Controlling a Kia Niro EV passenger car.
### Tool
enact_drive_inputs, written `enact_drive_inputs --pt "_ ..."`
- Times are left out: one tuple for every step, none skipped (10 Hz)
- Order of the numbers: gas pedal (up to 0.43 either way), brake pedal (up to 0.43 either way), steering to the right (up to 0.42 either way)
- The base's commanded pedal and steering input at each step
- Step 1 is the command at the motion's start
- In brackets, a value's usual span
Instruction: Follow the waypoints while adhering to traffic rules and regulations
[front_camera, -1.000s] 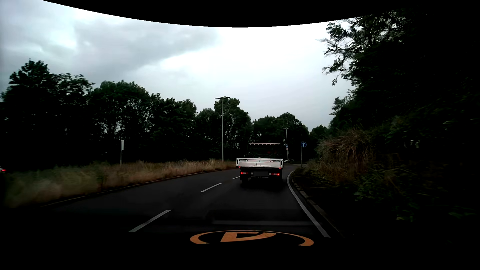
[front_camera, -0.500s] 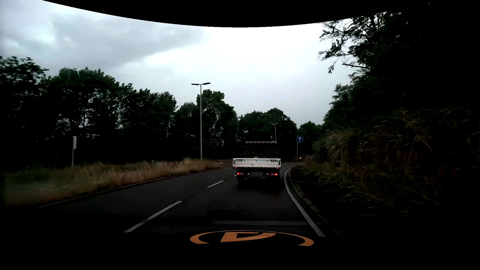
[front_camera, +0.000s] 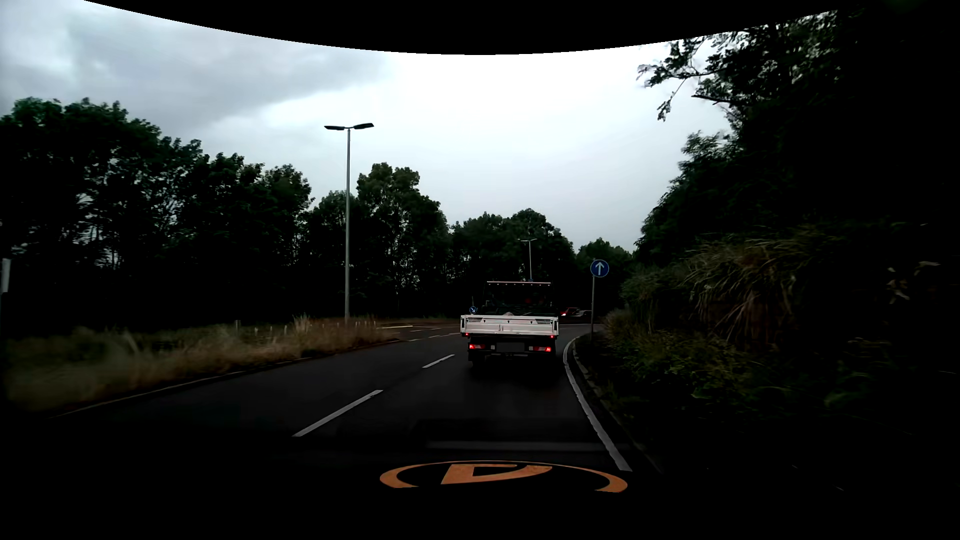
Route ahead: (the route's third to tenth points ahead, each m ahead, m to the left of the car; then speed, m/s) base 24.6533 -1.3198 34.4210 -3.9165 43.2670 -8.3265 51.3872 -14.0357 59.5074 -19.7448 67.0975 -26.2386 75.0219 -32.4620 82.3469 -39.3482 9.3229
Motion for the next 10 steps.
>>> enact_drive_inputs --pt "0.0 0.0 0.05" --pt "0.0 0.0 0.046" --pt "0.0 0.0 0.044" --pt "0.0 0.0 0.046" --pt "0.0 0.0 0.045" --pt "0.0 0.0 0.041" --pt "0.0 0.0 0.041" --pt "0.008 0.0 0.041" --pt "0.047 0.0 0.037" --pt "0.079 0.0 0.032"
